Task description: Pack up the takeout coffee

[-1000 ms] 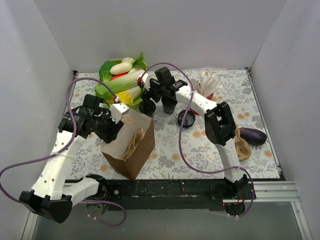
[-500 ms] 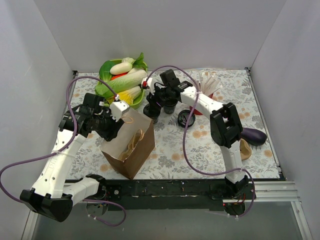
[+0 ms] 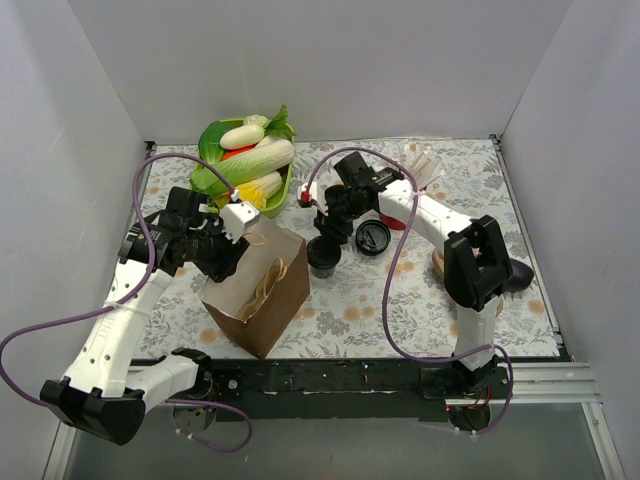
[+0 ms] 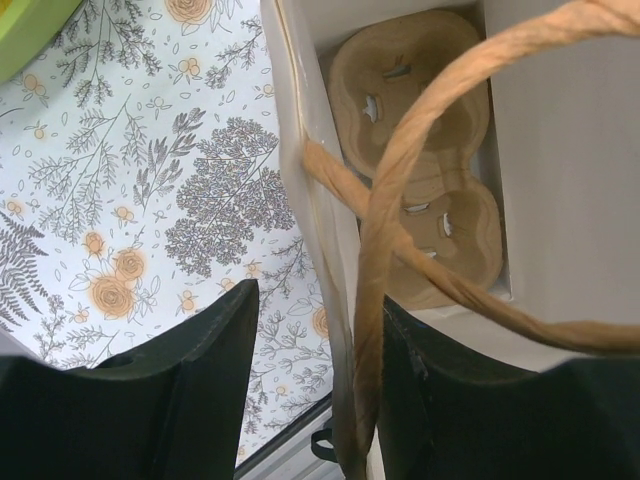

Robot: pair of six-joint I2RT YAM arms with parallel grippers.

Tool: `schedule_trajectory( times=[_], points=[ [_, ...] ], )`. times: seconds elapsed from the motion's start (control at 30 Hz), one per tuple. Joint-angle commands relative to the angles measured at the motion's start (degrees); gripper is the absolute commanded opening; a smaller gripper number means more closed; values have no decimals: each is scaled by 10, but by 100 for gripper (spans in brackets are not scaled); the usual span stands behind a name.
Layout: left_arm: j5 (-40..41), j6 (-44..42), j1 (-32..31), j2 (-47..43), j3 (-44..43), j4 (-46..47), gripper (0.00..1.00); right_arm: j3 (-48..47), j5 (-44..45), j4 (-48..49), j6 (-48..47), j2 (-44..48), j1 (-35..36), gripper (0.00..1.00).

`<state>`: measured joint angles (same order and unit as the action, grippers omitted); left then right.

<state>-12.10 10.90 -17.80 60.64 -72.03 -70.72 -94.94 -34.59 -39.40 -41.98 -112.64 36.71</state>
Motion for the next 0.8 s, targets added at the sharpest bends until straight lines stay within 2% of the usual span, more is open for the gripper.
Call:
schedule_trajectory(
  times=[0.0, 0.13, 0.3, 0.37, 0.4, 0.47, 0.6, 0.77],
  points=[
    [-17, -10, 2, -11, 4, 14, 45, 35, -17, -60, -88, 58, -2, 48],
    [-15, -12, 2, -5, 0, 17, 45, 54, -6, -95, -144, 82, -2, 47],
    [-20, -13, 2, -4, 2, 23, 45, 106, -20, -79, -203, 133, -6, 50],
    [-21, -12, 2, -3, 1, 23, 45, 119, -21, -31, -170, 155, -6, 56],
    [-21, -12, 2, -2, -1, 22, 45, 121, -17, -12, -117, 163, -7, 61],
    [-23, -12, 2, 1, -6, 20, 45, 126, -14, 10, -71, 192, -10, 64],
    [-29, -14, 2, 2, -1, 24, 45, 212, 44, 119, 43, 259, -9, 74],
    [-32, -11, 2, 7, -1, 36, 45, 218, 66, 84, 87, 264, -10, 73]
  ],
)
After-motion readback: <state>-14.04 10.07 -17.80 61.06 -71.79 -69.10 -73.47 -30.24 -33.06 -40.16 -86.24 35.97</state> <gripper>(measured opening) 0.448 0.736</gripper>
